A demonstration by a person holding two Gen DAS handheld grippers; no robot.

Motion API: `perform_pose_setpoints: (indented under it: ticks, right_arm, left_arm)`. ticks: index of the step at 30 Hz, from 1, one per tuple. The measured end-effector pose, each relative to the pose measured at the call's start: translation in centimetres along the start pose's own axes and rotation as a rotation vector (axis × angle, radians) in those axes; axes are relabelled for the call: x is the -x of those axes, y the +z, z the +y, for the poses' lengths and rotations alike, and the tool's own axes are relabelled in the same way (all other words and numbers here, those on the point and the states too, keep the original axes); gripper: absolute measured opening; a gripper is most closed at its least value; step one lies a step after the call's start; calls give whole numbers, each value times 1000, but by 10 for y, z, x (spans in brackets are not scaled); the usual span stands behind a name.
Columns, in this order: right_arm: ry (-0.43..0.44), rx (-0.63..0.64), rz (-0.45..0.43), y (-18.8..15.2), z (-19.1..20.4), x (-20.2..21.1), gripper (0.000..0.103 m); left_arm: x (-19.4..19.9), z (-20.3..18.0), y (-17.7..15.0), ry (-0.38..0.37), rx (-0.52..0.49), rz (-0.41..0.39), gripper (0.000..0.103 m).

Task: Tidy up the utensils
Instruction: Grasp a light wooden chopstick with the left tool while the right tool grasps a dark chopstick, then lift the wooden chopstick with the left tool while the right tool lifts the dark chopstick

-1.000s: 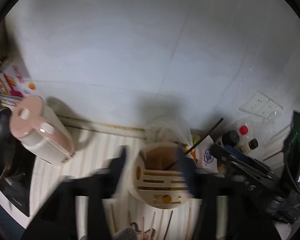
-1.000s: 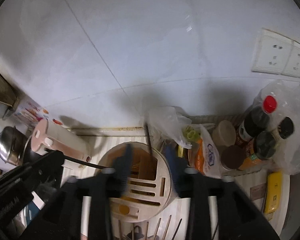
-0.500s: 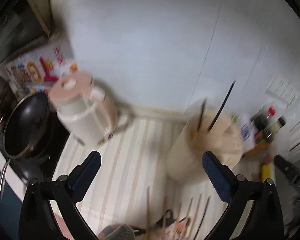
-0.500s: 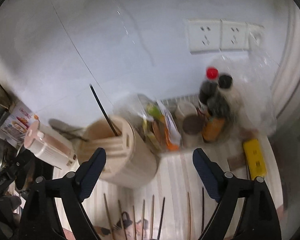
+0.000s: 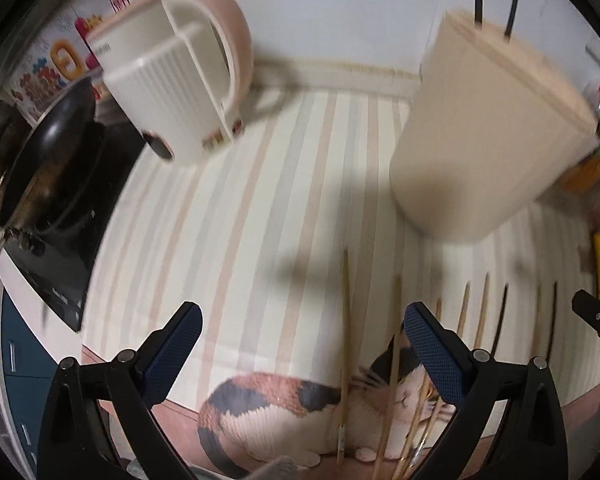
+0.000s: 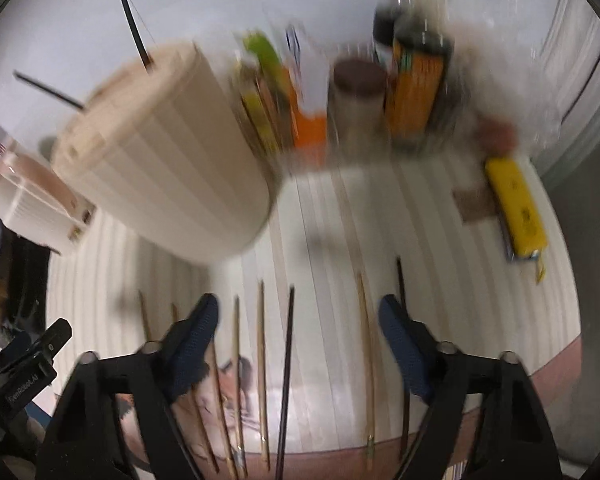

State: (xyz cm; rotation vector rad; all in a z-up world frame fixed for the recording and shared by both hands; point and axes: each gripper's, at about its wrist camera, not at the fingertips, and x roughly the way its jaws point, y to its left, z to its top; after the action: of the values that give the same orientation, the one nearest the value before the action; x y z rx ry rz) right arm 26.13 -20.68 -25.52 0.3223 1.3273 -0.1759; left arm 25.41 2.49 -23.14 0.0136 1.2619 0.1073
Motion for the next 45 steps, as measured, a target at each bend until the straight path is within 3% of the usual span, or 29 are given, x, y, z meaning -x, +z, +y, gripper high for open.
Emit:
perform_pose_setpoints:
  ticks: [4, 5, 7, 11, 13, 18, 21, 23, 25, 36, 45]
  right_arm:
    - [32, -22, 112, -18, -5, -36, 45]
    - [38, -26, 132, -22, -5, -42, 42]
    - [52, -33, 181, -30, -6, -55, 36]
    - [58, -22, 253, -45, 0, -76, 34]
    - [56, -12, 280, -51, 5, -84, 34]
    - [18, 15, 331, -64, 12, -99, 34]
    - [-16, 33, 338, -71, 14, -104, 19]
    - [-12, 42, 338, -76, 13, -106, 11]
    - [-9, 57, 343, -80, 14, -108, 6]
    - [-76, 176, 365, -88, 11, -116, 6]
    - [-101, 131, 365, -75, 30, -128, 8]
  left_arm:
    - [-31, -12, -20, -40, -23, 94, 96]
    - [-37, -15, -24, -52, -26, 118, 84]
    - [-56, -20, -33, -76, -33, 184, 71]
    - [-77, -26, -45, -79, -53, 241, 55]
    - [-82, -28, -49, -74, -64, 252, 48]
    - [-90, -27, -55, -61, -67, 267, 41]
    - [-91, -28, -54, -83, -66, 262, 31]
    - [-90, -27, -54, -85, -82, 251, 12]
    - [-90, -28, -55, -81, -106, 248, 5]
    - [-83, -10, -71, -54, -136, 239, 5]
    - [-89, -3, -63, -73, -103, 262, 5]
